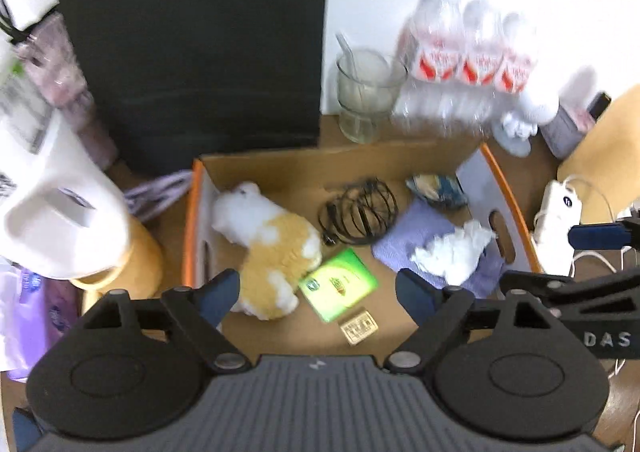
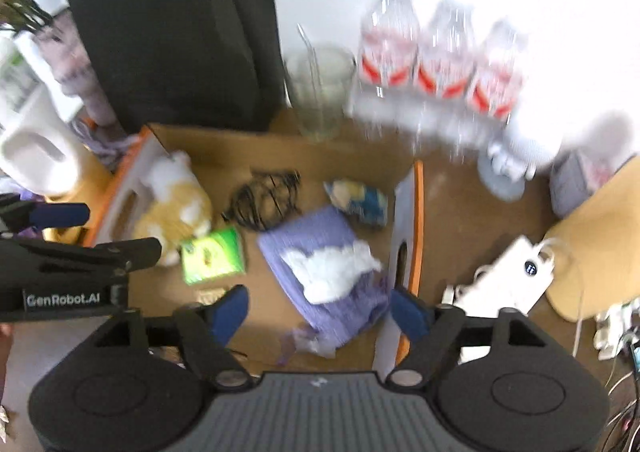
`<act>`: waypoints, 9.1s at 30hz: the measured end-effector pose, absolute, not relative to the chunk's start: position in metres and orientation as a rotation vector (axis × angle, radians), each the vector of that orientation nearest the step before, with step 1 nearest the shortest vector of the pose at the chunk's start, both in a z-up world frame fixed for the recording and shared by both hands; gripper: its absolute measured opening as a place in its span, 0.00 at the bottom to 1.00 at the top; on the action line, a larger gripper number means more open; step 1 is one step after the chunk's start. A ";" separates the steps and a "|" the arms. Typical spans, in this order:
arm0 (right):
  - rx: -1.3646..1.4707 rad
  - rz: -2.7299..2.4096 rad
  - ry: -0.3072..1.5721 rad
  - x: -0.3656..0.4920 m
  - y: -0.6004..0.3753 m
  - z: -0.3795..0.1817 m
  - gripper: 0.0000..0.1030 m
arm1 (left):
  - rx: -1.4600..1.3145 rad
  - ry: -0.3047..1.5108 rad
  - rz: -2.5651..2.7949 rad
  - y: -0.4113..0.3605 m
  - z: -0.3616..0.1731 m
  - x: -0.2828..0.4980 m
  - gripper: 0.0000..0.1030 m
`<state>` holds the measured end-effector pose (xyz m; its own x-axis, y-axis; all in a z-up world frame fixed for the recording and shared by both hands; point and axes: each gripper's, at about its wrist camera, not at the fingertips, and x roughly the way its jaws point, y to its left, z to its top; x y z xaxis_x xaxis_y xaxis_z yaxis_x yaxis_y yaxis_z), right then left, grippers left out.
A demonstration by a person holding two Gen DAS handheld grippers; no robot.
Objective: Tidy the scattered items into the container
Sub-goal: 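Lift both open grippers out of the box and move them back over the desk, then grasp the crumpled clear plastic bag with the left gripper while the right gripper grasps the small white cap, then carry the plastic bag into the box with the left gripper while the right gripper drops the white cap there, then lift both open grippers out of the box and move them back over the desk, then grasp the small clear zip bag with the left gripper while the right gripper grasps the round white disc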
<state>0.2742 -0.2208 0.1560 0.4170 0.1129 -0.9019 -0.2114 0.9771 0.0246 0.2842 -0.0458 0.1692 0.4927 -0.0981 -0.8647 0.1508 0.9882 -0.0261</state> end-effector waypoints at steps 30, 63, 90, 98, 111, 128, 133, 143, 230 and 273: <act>0.016 0.210 0.500 0.147 -0.225 0.109 0.79 | 0.079 0.331 -0.001 -0.035 0.112 0.138 1.00; 0.048 0.033 0.663 -0.011 -0.313 -0.009 0.27 | 0.071 0.601 -0.611 -0.153 0.029 0.052 0.30; 0.099 -0.026 0.579 -0.048 -0.335 0.014 0.27 | 0.143 0.625 -0.605 -0.167 0.016 0.043 0.42; 0.098 0.042 0.550 -0.057 -0.320 0.023 0.27 | 0.191 0.502 -0.458 -0.123 0.038 0.009 0.36; 0.060 0.232 0.379 -0.077 -0.252 0.052 0.27 | 0.083 0.362 0.027 -0.007 0.074 -0.055 0.36; 0.042 0.313 0.357 0.043 -0.223 0.115 0.27 | -0.098 0.234 0.030 0.027 0.122 0.057 0.39; 0.035 0.339 0.509 0.129 -0.213 0.128 0.27 | -0.150 0.463 0.003 0.030 0.129 0.151 0.39; 0.093 0.348 1.032 0.271 -0.203 0.069 0.27 | -0.070 0.858 -0.063 0.021 0.075 0.251 0.46; 0.074 0.231 0.544 0.037 -0.237 0.030 0.58 | 0.226 0.579 -0.463 -0.046 0.018 0.118 0.56; -0.025 0.267 0.662 0.087 -0.117 -0.008 0.37 | -0.099 0.494 -0.106 0.074 0.030 0.081 0.15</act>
<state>0.0871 -0.1175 -0.0082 0.7556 0.2373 -0.6105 -0.2530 0.9655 0.0621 0.0814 0.0741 0.0296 0.8752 -0.1249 -0.4673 0.0773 0.9898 -0.1198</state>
